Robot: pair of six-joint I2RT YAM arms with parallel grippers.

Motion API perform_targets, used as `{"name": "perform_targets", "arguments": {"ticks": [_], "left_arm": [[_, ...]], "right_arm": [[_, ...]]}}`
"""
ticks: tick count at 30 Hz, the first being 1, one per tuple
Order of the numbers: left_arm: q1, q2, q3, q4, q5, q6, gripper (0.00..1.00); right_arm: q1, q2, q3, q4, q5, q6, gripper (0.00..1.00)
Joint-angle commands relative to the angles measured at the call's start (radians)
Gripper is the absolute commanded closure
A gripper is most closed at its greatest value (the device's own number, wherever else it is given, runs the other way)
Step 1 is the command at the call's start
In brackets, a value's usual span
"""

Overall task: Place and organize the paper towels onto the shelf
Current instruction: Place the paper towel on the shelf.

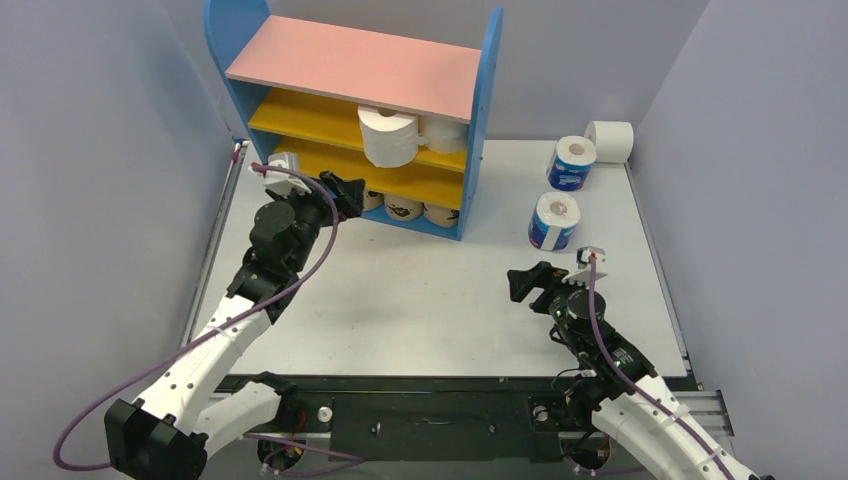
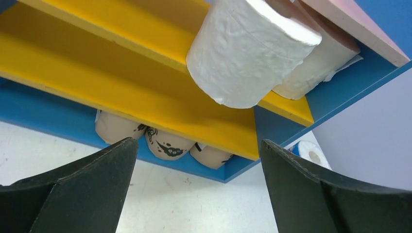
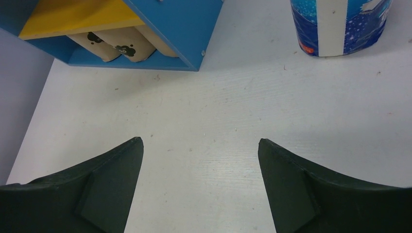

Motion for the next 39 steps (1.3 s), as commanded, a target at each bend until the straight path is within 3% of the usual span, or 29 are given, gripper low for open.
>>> {"name": "perform_targets", "arguments": {"ticks": [1,13,34,39], "left_arm": [[-0.017,0.034,-0.027,0.260,-0.035,0.055,0.04],[-0.020,0.139,0.015,0.413,0.179,0.235,0.04],[-0.015,0.388,0.239,0.369,0.164,0.285,0.00],[-0.012,0.430,0.274,0.351,0.144,0.286,0.07]], "right_arm": [[-0.007,0.031,0.059,0.003,-0.022,-0.046,0.16],[-0.006,0.012,0.073,-0.012,-0.075,-0.067,0.15],[-0.006,-0.011,0.057,-0.025,-0.049,-0.073,0.17],[-0.007,-0.017,0.059,-0.035,-0.037,-0.076,0.16]]}}
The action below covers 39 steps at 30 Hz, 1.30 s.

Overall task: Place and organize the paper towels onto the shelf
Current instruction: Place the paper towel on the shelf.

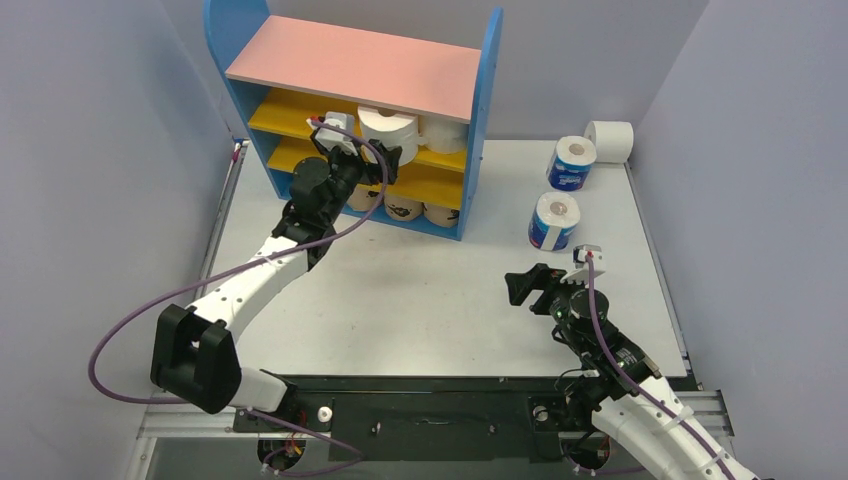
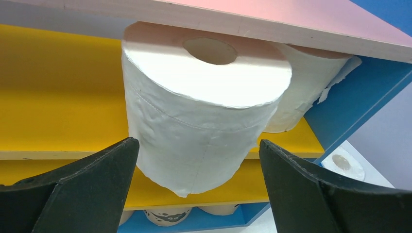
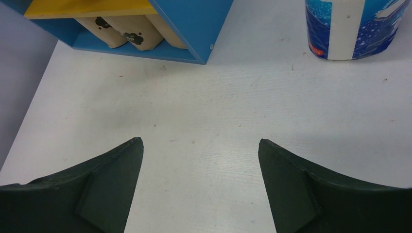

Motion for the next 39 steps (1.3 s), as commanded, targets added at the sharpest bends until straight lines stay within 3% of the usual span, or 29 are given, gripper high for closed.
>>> {"name": "perform_targets", "arguments": {"ticks": [1,39], "left_arm": [[0.005,0.021,0.069,0.020,-0.028,0.016,0.07],[0.037,0.210,0.197,0.076,-0.029,-0.013,0.13]], "right_arm": [[-0.007,-0.012,0.025,0.004,0.027,-0.020,0.17],[-0.006,-0.002,0.024,-0.012,0.055,-0.026,0.17]]}}
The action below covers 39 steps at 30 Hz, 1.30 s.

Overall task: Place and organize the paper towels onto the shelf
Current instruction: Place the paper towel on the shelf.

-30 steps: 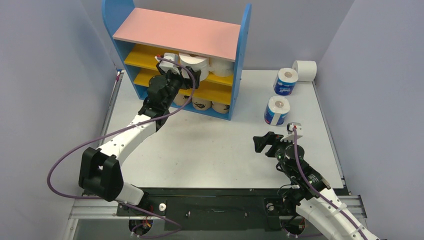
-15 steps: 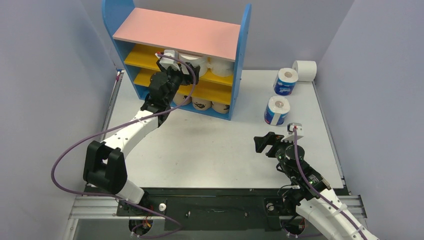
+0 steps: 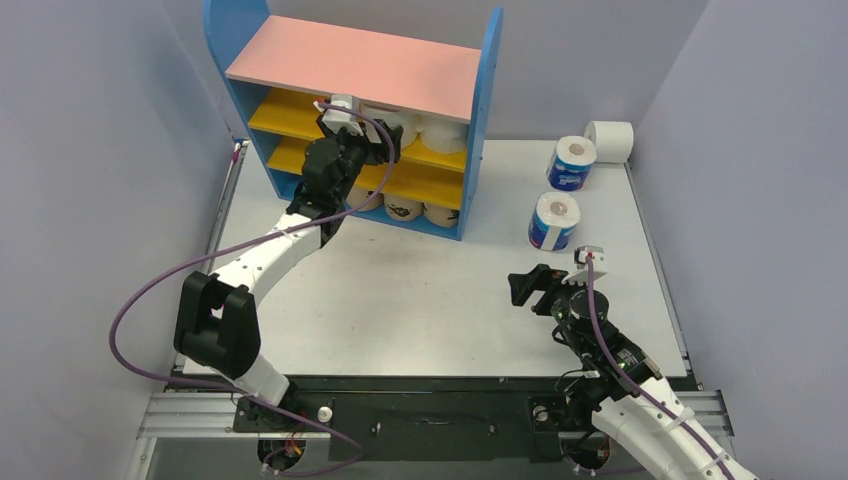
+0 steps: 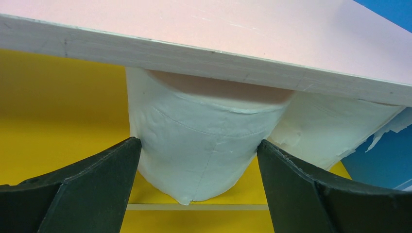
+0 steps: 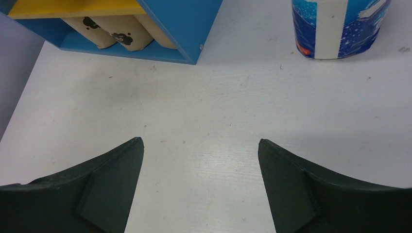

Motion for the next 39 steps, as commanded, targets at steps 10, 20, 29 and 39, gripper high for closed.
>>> {"name": "perform_targets", "arguments": {"ticks": [10,20,29,39], "left_arm": [[0.013,-0.029,0.018,0.036,0.018,-0.013,0.10],[0.014,-0.131,-0.070,0.033,-0.006,-0.020,0.08],[0.027,-0.114,-0.085,0.039,0.003,-0.064,0.42],[0.029,-0.050,-0.038,0.044,0.028,-0.083,0.50]], "right_arm": [[-0.007,0.022,0.026,0.023,0.021,-0.015,0.17],[-0.007,0.022,0.023,0.028,0.018,-0.015,0.17],[-0.006,0.017,0.021,0.026,0.017,-0.012,0.18],[-0.006,0.012,0.019,0.021,0.024,-0.011,0.18]]}}
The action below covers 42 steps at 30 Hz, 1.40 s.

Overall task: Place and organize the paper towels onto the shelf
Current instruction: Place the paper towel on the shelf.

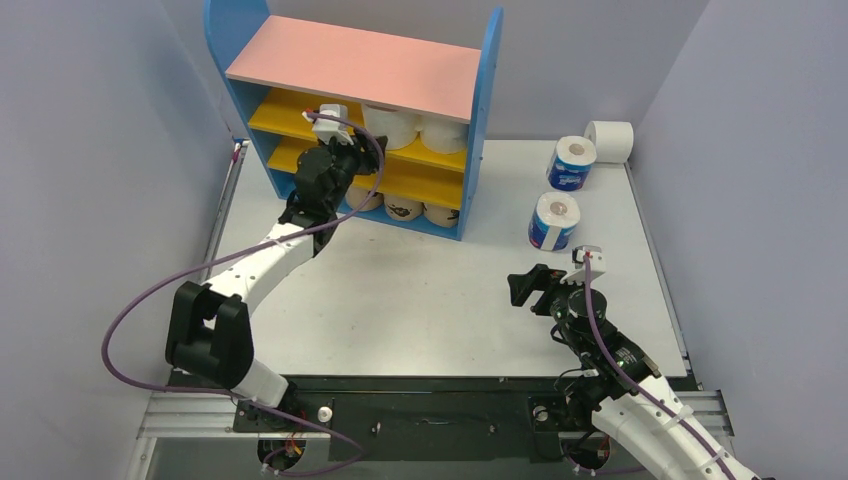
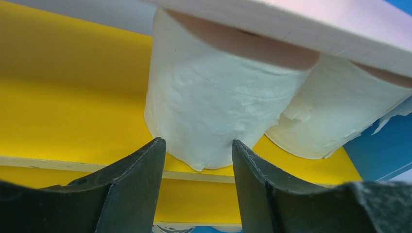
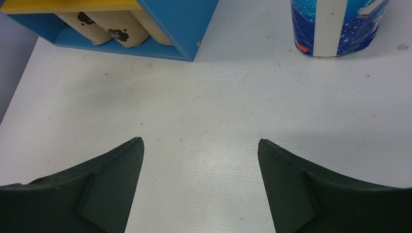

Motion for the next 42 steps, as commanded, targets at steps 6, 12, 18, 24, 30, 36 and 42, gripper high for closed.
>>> {"name": "perform_targets", "arguments": {"ticks": [6,12,18,24,30,36,42], "left_arm": [[0.005,0.059,0.077,0.052,0.024,-0.030,0.50],[0.005,0.085,0.101,0.052,0.026,-0.039,0.51],[0.005,0.091,0.111,0.054,0.031,-0.044,0.50],[0.005,0.090,0.108,0.054,0.032,-0.045,0.50],[0.005,0.079,0.100,0.054,0.030,-0.044,0.50],[0.005,0.006,0.054,0.042,0.012,-0.045,0.44],[0.005,-0.158,-0.029,-0.020,-0.030,-0.084,0.24]], "right_arm": [[-0.006,-0.001,0.017,0.018,0.026,-0.005,0.18],[-0.006,-0.002,0.019,0.017,0.028,-0.006,0.18],[-0.007,0.000,0.019,0.015,0.030,-0.006,0.18],[-0.007,0.003,0.020,0.016,0.029,-0.007,0.18],[-0.007,0.001,0.019,0.014,0.030,-0.007,0.18],[-0.006,0.007,0.021,0.020,0.027,-0.008,0.18],[-0.007,-0.001,0.023,0.028,0.020,-0.007,0.18]]}}
